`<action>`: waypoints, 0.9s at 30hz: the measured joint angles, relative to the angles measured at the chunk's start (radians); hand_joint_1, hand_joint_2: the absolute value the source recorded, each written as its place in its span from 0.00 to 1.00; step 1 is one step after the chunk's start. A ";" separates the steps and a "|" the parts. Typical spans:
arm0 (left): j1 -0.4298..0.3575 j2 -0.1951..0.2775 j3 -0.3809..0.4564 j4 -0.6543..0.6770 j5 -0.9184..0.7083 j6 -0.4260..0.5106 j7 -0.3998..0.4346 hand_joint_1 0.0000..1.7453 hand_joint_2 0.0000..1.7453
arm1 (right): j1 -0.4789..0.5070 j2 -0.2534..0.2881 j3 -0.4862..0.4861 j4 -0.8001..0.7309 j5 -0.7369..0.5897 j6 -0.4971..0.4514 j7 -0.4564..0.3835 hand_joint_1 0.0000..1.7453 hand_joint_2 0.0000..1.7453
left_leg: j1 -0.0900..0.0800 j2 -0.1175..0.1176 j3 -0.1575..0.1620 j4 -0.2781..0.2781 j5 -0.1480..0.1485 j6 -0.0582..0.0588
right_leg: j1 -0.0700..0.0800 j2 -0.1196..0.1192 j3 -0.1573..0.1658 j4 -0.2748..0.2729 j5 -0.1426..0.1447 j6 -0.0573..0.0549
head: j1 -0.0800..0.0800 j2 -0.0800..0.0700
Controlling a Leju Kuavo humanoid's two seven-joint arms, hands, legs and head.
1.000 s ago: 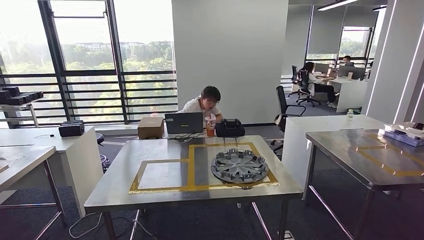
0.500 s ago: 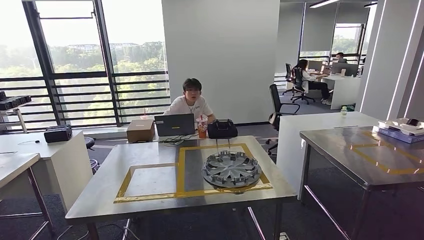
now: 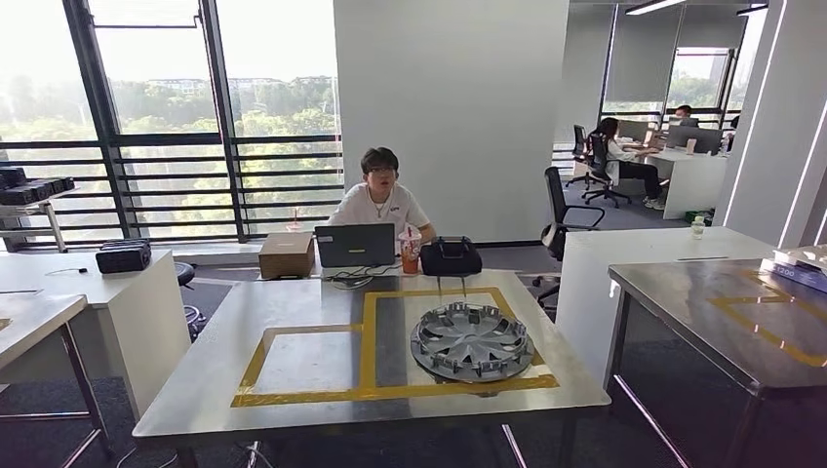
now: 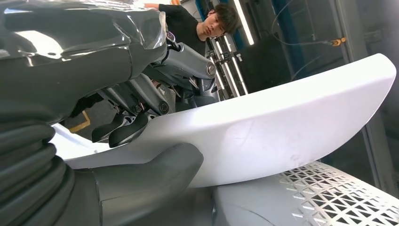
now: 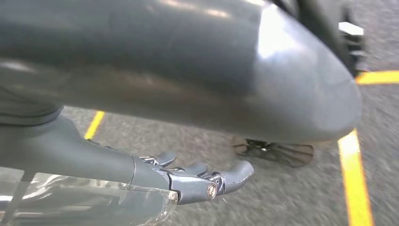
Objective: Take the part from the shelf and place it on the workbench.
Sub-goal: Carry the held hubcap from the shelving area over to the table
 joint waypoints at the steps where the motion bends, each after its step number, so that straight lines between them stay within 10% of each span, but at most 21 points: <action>1: -0.003 -0.001 -0.001 -0.001 0.002 0.002 0.003 1.00 1.00 | -0.001 0.001 0.000 0.000 -0.001 0.000 -0.001 0.00 0.00 | -0.002 0.000 0.004 0.006 -0.014 -0.005 | 0.000 0.000 0.017 -0.038 0.015 -0.007 | 0.000 0.000; 6: -0.012 -0.001 -0.004 -0.005 0.007 0.006 0.014 1.00 1.00 | -0.002 0.007 0.000 0.000 -0.003 0.003 -0.003 0.00 0.00 | 0.002 0.004 0.001 0.045 -0.061 -0.023 | 0.000 0.004 0.040 -0.050 -0.008 -0.055 | -0.006 0.000; 11: -0.019 0.003 -0.011 -0.004 0.022 0.010 0.025 1.00 1.00 | 0.001 0.008 0.000 0.000 -0.007 0.020 0.005 0.00 0.00 | 0.016 0.006 -0.188 0.331 -0.132 -0.045 | -0.002 0.007 0.072 -0.051 -0.039 -0.066 | -0.010 0.000; 16: -0.033 0.002 -0.022 0.000 0.029 0.024 0.034 1.00 1.00 | 0.004 0.013 0.006 0.001 -0.020 0.021 0.019 0.00 0.00 | 0.007 0.009 -0.131 0.078 0.072 -0.014 | 0.003 0.014 0.123 -0.055 -0.077 -0.054 | -0.012 0.000; 21: -0.042 0.000 -0.033 0.004 0.032 0.029 0.032 1.00 1.00 | 0.002 0.015 0.015 0.001 -0.028 0.017 0.017 0.00 0.00 | 0.002 0.008 -0.092 0.017 0.070 0.006 | 0.005 0.009 0.127 -0.050 -0.096 -0.035 | -0.010 0.000; 27: -0.045 -0.003 -0.041 0.009 0.028 0.031 0.030 1.00 1.00 | 0.003 0.010 0.039 0.000 -0.025 0.019 0.023 0.00 0.00 | 0.000 -0.005 -0.059 -0.001 0.053 0.024 | 0.007 0.006 -0.055 0.242 -0.182 -0.040 | -0.006 0.000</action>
